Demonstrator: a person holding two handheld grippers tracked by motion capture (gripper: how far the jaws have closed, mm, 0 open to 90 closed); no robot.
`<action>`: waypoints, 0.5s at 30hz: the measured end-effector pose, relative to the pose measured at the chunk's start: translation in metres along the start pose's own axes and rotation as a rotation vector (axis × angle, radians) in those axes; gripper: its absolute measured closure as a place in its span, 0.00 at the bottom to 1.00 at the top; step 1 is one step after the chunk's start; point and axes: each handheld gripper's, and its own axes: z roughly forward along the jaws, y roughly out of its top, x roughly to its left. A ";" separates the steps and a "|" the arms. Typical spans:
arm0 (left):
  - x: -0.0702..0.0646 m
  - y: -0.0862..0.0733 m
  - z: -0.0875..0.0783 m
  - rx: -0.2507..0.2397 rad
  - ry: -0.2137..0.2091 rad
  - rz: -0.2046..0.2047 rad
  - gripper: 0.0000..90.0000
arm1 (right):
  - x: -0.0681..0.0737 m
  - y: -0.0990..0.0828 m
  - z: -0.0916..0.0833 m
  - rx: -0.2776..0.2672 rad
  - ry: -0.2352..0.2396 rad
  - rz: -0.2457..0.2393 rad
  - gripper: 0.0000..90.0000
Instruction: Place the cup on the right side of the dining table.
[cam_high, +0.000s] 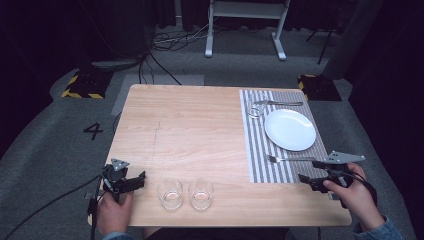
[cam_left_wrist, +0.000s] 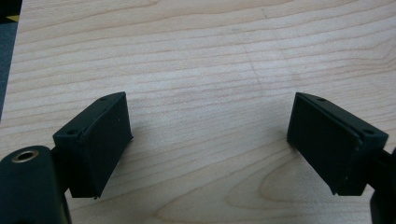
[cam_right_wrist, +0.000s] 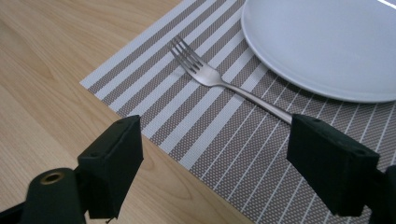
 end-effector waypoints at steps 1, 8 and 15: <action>0.000 0.000 0.000 0.000 0.000 0.000 0.15 | 0.001 -0.003 0.002 0.003 0.000 0.002 0.21; 0.000 0.000 0.000 0.000 0.000 0.000 0.15 | 0.007 -0.018 0.011 -0.004 0.033 0.017 0.21; 0.000 0.000 0.000 0.000 0.000 0.000 0.15 | 0.017 -0.030 0.022 -0.020 0.068 0.013 0.20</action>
